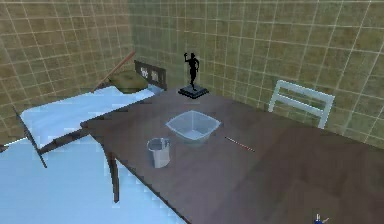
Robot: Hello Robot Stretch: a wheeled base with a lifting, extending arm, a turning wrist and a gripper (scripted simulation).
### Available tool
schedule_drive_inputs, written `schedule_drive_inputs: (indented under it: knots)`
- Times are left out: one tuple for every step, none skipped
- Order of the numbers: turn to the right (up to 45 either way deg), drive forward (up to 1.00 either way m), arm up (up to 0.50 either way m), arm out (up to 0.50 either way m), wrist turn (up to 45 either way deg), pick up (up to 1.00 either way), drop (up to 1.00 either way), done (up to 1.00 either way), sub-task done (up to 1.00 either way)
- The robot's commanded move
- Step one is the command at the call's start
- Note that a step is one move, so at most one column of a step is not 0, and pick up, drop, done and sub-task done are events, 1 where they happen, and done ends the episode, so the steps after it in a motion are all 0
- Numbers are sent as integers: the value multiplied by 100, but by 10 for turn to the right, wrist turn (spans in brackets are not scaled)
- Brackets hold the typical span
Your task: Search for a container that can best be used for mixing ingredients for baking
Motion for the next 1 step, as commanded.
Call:
schedule_drive_inputs:
  knots:
    - [0,0,0,0,0,0,0,100,0]
